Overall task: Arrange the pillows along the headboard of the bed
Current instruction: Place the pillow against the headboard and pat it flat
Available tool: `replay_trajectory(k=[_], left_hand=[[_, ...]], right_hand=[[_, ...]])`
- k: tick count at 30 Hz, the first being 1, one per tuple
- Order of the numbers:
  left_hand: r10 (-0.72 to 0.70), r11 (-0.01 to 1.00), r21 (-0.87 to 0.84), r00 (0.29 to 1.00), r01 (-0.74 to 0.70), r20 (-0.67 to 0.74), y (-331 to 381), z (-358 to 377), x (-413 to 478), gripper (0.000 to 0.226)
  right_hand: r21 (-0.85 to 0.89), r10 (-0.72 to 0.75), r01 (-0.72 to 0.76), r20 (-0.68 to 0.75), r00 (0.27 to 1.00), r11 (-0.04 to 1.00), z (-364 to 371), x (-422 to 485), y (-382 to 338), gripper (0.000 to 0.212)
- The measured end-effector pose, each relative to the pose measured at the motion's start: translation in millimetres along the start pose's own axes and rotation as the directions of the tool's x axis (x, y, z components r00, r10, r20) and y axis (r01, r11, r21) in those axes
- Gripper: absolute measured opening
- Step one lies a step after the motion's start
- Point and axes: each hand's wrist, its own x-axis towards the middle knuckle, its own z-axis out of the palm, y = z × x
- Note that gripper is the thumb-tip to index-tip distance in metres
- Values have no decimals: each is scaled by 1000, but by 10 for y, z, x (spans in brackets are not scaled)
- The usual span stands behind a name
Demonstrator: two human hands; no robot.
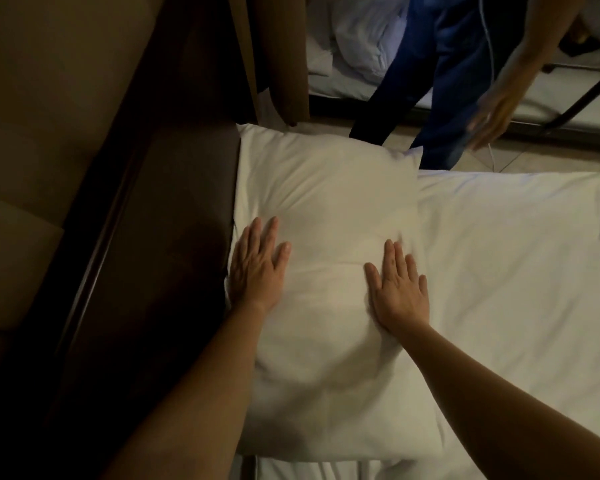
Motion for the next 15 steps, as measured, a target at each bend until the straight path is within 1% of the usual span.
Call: replay_trajectory(k=[2,4,5,7,9,11,13,15], left_hand=[[-3,1000,-29,999,5,40,49,-125,7,63],[-23,997,-70,999,25,29,115,-275,-61,61],[-25,996,-81,1000,24,-1,146,-349,-135,59],[1,995,-102,997,-10,-83,210,-443,-385,55],[34,989,-139,991,-51,-127,296,-444,-733,55],[78,985,-147,991,-94,-110,352,-370,-1089,56],[95,992,-76,994,-99,-51,304,-270,-1400,57],[91,996,-7,996,-91,-19,185,-199,-1566,59]], right_hand=[[28,52,-53,12,999,998,-96,-48,17,75],[74,100,-97,-41,994,993,-188,-156,14,75],[75,93,-87,-82,992,993,-222,-243,-5,74],[33,-3,9,-173,985,999,-211,-484,-79,71],[6,-122,126,-209,970,992,-74,-771,-177,72],[-27,-203,202,-157,966,979,143,-994,-214,72],[-54,-232,228,-88,969,972,344,-1107,-139,72],[-73,-242,237,-75,967,969,431,-1099,-30,71]])
